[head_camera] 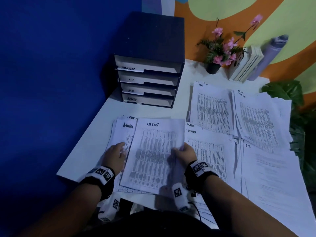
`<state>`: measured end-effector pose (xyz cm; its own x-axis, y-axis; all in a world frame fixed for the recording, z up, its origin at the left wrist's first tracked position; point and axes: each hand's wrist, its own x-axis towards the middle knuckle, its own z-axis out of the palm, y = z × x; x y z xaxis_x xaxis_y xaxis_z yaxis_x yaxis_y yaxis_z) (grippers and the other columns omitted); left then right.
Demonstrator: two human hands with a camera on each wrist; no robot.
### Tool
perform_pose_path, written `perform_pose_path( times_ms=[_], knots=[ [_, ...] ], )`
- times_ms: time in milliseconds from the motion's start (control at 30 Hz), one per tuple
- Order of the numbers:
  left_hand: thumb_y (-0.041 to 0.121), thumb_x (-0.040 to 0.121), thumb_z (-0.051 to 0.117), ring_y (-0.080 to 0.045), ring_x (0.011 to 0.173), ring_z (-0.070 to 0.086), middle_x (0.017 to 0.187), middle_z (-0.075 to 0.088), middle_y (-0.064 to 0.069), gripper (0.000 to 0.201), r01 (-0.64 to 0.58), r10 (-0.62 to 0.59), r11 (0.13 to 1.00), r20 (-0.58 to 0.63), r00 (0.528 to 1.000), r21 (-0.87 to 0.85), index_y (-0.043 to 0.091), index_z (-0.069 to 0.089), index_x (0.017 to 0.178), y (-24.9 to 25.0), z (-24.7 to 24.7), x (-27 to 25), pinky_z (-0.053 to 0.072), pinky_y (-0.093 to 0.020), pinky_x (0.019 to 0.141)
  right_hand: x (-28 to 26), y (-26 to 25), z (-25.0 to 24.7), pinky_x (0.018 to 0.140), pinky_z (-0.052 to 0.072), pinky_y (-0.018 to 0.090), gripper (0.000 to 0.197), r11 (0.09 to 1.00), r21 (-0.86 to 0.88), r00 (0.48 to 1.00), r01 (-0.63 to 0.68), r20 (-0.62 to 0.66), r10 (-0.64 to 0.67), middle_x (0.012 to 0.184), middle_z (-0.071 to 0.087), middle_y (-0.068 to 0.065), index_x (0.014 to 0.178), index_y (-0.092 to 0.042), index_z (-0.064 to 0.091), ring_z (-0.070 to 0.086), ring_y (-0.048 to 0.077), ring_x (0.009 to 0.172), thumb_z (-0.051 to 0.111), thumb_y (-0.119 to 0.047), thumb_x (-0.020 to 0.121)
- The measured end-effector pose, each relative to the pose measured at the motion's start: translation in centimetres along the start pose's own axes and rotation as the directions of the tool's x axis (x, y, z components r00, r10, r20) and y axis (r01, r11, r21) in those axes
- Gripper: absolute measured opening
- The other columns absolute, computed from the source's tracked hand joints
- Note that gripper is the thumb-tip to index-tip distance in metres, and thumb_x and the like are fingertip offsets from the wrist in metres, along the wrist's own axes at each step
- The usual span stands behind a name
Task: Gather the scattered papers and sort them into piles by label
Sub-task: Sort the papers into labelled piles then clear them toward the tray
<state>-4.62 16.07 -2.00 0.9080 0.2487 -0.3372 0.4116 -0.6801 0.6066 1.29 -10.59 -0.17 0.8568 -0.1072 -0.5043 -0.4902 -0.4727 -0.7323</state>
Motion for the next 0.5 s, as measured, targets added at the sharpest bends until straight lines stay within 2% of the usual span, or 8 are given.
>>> perform_pose_path(
  times_ms=[67,133,233,333,400,467,500],
  knots=[
    [0.041,0.087,0.063,-0.032,0.124,0.048,0.139,0.045,-0.016,0.064,0.119,-0.114,0.975,-0.038,0.993,0.185,0.018,0.041,0.142,-1.0,-0.9,0.8,0.04,-0.042,0.105,0.2,0.2,-0.6,0.06,0.048,0.022,0.007,0.997,-0.075,0.999,-0.015,-0.04,0.012,0.075,0.063,0.003,0.084,-0.014,0.059,0.06,0.018,0.07,0.063,-0.017,0.088],
    [0.057,0.071,0.073,-0.032,0.126,0.045,0.14,0.042,-0.014,0.091,0.206,-0.215,0.913,-0.012,0.976,0.353,0.02,0.034,0.145,-1.5,-1.4,1.1,0.042,-0.043,0.104,0.1,0.6,-0.9,0.067,0.046,0.025,0.005,0.99,-0.139,0.999,-0.027,-0.034,0.023,0.082,0.063,0.006,0.088,-0.013,0.06,0.06,0.022,0.077,0.062,-0.018,0.09],
    [0.06,0.059,0.08,-0.032,0.126,0.046,0.139,0.043,-0.015,0.11,0.211,-0.241,0.877,0.015,0.971,0.431,0.017,0.028,0.146,-1.8,-1.5,1.6,0.044,-0.041,0.101,-0.5,1.2,-0.6,0.069,0.044,0.025,0.004,0.981,-0.186,0.999,-0.053,-0.024,0.049,0.083,0.062,0.006,0.087,-0.015,0.06,0.059,0.022,0.079,0.062,-0.014,0.09],
    [0.054,0.059,0.084,-0.03,0.126,0.047,0.14,0.045,-0.014,0.112,0.206,-0.234,0.892,0.021,0.972,0.403,0.014,0.027,0.147,-2.0,-1.5,1.9,0.043,-0.039,0.102,-0.9,2.1,-0.2,0.074,0.053,0.03,0.008,0.985,-0.157,0.997,-0.073,-0.02,0.07,0.085,0.067,0.007,0.081,-0.017,0.061,0.065,0.024,0.082,0.064,-0.015,0.089],
    [0.048,0.06,0.085,-0.029,0.125,0.049,0.138,0.048,-0.012,0.109,0.183,-0.205,0.915,0.024,0.978,0.359,0.012,0.029,0.147,-2.1,-1.4,1.9,0.044,-0.039,0.102,-1.2,2.1,-0.2,0.082,0.058,0.039,0.01,0.988,-0.138,0.997,-0.075,0.0,0.076,0.086,0.07,0.007,0.079,-0.02,0.063,0.068,0.026,0.087,0.064,-0.015,0.088],
    [0.038,0.064,0.084,-0.029,0.119,0.053,0.133,0.052,-0.013,0.098,0.155,-0.167,0.944,0.016,0.986,0.291,0.013,0.032,0.144,-1.9,-1.1,1.6,0.047,-0.039,0.099,-1.6,1.8,-0.2,0.083,0.058,0.041,0.01,0.985,-0.164,0.998,-0.052,0.036,0.058,0.089,0.068,0.006,0.085,-0.021,0.061,0.067,0.027,0.09,0.057,-0.013,0.09],
    [0.031,0.07,0.08,-0.03,0.114,0.055,0.128,0.055,-0.013,0.086,0.141,-0.147,0.958,0.007,0.989,0.249,0.014,0.034,0.141,-1.8,-0.9,1.4,0.048,-0.038,0.095,-1.8,1.7,-0.3,0.08,0.058,0.04,0.01,0.982,-0.186,0.998,-0.035,0.046,0.044,0.089,0.066,0.005,0.09,-0.021,0.059,0.065,0.027,0.09,0.053,-0.014,0.092]
  ],
)
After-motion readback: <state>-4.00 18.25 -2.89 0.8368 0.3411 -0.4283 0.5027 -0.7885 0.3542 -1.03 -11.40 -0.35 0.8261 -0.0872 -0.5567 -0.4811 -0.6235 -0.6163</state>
